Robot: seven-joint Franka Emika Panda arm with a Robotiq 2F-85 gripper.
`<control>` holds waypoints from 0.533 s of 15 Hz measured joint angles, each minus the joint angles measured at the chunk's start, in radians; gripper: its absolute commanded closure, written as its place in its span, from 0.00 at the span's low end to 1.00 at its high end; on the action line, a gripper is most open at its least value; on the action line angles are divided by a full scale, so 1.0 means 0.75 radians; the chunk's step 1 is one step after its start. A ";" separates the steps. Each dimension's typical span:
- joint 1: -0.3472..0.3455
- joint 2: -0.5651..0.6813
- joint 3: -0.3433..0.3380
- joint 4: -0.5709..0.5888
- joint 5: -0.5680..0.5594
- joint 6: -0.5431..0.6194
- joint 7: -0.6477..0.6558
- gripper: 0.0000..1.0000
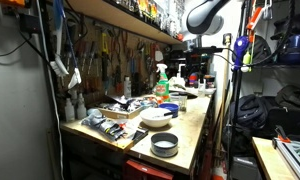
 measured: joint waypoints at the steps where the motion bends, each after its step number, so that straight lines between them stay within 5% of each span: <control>1: 0.000 0.001 -0.001 0.001 0.000 0.012 0.006 0.00; 8: -0.001 0.137 -0.044 0.001 0.042 0.293 0.012 0.00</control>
